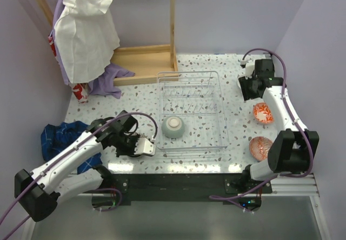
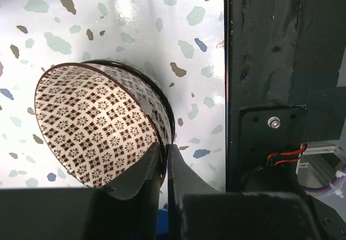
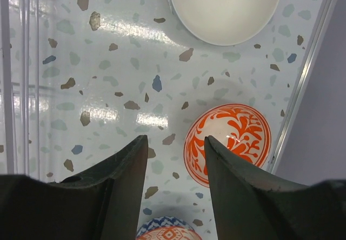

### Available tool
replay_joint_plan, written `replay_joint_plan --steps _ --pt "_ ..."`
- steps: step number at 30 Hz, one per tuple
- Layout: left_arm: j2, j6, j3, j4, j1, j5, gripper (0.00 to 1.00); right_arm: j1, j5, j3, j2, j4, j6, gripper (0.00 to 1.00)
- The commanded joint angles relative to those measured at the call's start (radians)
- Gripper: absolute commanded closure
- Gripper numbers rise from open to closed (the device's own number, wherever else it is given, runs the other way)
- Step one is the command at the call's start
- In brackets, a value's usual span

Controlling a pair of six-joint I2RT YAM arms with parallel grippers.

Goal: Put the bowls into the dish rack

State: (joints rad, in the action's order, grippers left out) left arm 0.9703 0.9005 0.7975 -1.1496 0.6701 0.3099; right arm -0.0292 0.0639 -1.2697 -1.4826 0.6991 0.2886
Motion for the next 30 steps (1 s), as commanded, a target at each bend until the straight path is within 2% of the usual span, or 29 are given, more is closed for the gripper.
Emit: replay_joint_plan --steps 1,11,19,22,26,28,30 --pt "-0.013 -0.015 0.089 0.005 0.003 0.014 1.0 0.015 -0.015 -0.056 0.035 0.026 -0.006 0.5" --pt "-0.016 -0.031 0.199 -0.067 0.003 0.093 1.0 0.022 -0.019 -0.054 0.056 0.053 -0.011 0.51" --pt "0.048 -0.04 0.415 -0.036 0.002 0.023 1.0 0.022 -0.048 -0.12 0.068 0.106 -0.055 0.53" --pt "0.109 -0.078 0.494 0.051 0.002 0.041 1.0 0.022 -0.136 -0.18 0.067 0.125 -0.071 0.52" --pt "0.206 -0.219 0.575 0.225 0.002 0.211 1.0 0.022 -0.356 -0.247 0.102 0.122 -0.075 0.52" --pt "0.229 -0.321 0.556 0.313 0.002 0.285 1.0 0.022 -0.458 -0.247 0.136 0.085 -0.109 0.55" --pt "0.24 -0.402 0.502 0.471 0.002 0.397 1.0 0.021 -0.516 -0.226 0.168 0.045 -0.16 0.61"
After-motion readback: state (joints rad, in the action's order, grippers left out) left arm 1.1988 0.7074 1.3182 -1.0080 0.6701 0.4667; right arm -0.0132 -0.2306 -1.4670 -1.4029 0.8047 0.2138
